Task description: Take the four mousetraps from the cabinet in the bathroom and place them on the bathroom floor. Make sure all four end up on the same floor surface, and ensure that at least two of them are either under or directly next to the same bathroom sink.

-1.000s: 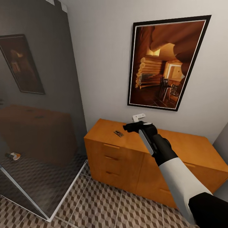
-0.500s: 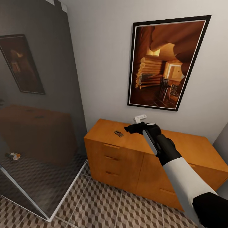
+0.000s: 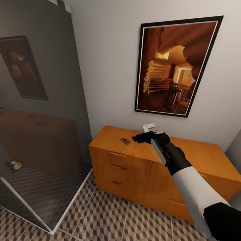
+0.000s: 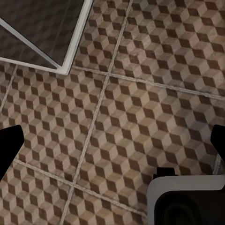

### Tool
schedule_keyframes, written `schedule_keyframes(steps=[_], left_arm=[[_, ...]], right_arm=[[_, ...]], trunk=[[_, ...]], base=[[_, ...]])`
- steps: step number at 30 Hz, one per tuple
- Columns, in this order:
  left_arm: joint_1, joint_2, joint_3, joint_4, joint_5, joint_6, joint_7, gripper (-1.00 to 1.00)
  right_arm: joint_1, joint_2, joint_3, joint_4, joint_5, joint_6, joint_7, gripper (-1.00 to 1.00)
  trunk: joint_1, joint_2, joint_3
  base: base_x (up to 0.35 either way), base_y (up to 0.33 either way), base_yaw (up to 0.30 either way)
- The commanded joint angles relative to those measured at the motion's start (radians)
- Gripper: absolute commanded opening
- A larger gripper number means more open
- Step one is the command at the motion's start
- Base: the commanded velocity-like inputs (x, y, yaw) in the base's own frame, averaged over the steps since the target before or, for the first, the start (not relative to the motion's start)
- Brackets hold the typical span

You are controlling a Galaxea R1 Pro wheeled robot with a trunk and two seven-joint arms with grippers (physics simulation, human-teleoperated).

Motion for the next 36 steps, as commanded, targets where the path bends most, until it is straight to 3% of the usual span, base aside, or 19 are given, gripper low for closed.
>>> schedule_keyframes(steps=[1, 36], left_arm=[[-0.002, 0.0, -0.009, 0.004, 0.008, -0.006, 0.001, 1.0], [-0.002, 0.0, -0.009, 0.004, 0.008, -0.006, 0.0, 1.0]], right_arm=[[-0.001, -0.001, 0.002, 0.001, -0.008, 0.004, -0.003, 1.0], [-0.001, 0.002, 0.011, 0.008, -0.007, 0.006, -0.004, 1.0]], trunk=[[0.001, -0.002, -0.003], [0.001, -0.002, -0.03]], base=[[0.0, 0.0, 0.0], [0.02, 0.0, 0.0]])
